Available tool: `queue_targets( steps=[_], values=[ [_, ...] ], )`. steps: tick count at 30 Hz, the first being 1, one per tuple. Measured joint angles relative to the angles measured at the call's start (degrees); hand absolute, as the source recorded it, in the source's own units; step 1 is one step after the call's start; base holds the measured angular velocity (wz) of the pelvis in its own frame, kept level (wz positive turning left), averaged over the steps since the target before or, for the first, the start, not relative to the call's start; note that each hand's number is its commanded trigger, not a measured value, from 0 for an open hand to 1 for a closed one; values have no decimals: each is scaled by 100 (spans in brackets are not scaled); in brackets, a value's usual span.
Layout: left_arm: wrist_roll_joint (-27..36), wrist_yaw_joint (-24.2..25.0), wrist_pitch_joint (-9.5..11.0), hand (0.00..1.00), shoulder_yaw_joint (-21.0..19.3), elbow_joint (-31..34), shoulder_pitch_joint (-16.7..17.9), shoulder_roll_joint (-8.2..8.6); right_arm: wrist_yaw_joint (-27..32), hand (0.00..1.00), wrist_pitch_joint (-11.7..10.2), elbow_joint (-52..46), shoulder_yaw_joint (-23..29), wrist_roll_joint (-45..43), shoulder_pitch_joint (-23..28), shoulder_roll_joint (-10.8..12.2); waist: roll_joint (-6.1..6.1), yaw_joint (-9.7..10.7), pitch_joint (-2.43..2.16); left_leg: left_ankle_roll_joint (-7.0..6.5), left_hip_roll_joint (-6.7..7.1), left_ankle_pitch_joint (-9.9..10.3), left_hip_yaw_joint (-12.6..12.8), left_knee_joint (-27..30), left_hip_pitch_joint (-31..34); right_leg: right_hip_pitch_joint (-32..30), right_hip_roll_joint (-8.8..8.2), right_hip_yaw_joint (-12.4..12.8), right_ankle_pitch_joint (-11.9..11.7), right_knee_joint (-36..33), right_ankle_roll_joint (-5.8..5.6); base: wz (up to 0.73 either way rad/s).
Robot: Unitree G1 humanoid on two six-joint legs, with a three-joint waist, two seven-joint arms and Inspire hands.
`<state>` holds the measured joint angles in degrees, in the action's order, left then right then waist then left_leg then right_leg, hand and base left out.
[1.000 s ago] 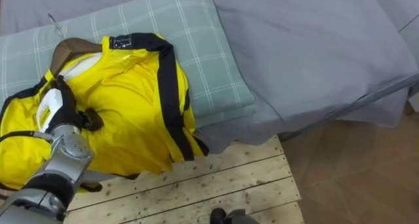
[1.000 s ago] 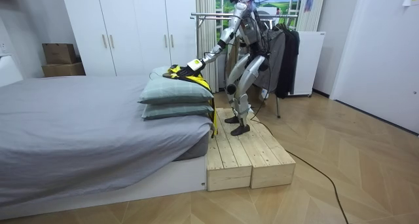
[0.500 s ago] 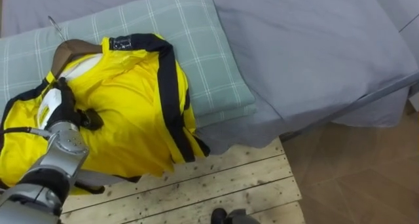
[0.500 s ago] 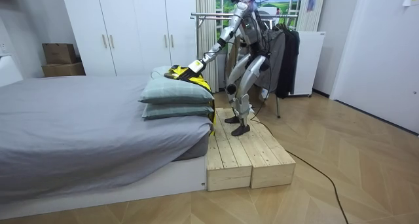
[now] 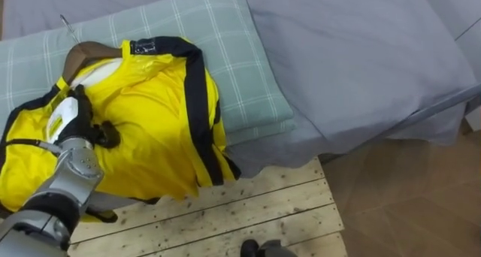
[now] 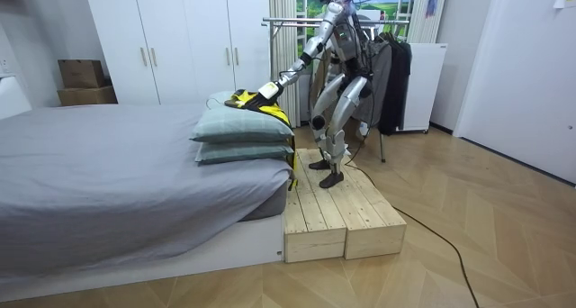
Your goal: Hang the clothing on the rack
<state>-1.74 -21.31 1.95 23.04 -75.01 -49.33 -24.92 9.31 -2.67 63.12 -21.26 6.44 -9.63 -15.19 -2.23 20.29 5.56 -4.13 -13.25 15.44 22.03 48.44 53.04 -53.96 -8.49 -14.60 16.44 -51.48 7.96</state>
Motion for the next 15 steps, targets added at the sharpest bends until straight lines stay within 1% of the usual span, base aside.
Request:
queue_targets(
  steps=[1, 3, 5, 10, 12, 13, 14, 15],
  values=[
    [-85, 39, 10, 0, 24, 30, 0, -3, 0, 0, -42, 54, 0, -1, 4, -20, -9, -3, 3, 0, 1, -1, 5, 0, 0, 6, -15, -13, 14, 3, -26, 6],
    [-177, 67, 12, 0, 55, 77, 1, 4, 0, 0, -97, 111, 0, 0, 3, -54, -32, -12, 4, 23, -1, -32, 22, -1, -2, 8, -30, -18, 14, 4, -39, 2],
    [-181, 77, 19, 0, 209, 86, 5, 22, -1, 0, -103, 119, -1, 3, 11, -108, -48, -39, 7, 27, -2, -71, 70, -12, -45, 27, -38, 16, 9, 3, -55, -4],
    [-184, 223, 19, 0, 309, 93, 7, 115, -5, 0, -113, 119, -1, -3, 18, -139, -124, -52, 12, -22, 8, -54, 133, -27, -195, 157, -57, 58, 54, 16, -134, -1],
    [-198, 296, 18, 0, 311, 110, 7, 132, -7, 0, -121, 114, -1, -3, 19, -138, -139, -56, 14, -36, 13, -45, 152, -52, -241, 199, -57, 62, 54, 45, -144, 0],
    [-237, 315, 17, 0, 317, 125, 7, 153, -7, 0, -140, 111, -1, 43, 20, -145, -139, -57, 13, -35, 53, -52, 158, -109, -278, 221, -76, 68, 49, 68, -153, 8],
    [-237, 326, 16, 0, 378, 174, 9, 194, -6, 0, -158, 115, -1, 118, 26, -179, -138, -55, 13, -73, 124, -79, 179, -181, -331, 236, -135, 76, 55, 64, -166, 11],
    [-236, 331, 18, 0, 429, 199, 15, 213, -7, 0, -156, 121, -1, 185, 25, -194, -137, -56, 14, -81, 144, -87, 205, -221, -368, 256, -156, 83, 60, 71, -178, 16]
  ],
)
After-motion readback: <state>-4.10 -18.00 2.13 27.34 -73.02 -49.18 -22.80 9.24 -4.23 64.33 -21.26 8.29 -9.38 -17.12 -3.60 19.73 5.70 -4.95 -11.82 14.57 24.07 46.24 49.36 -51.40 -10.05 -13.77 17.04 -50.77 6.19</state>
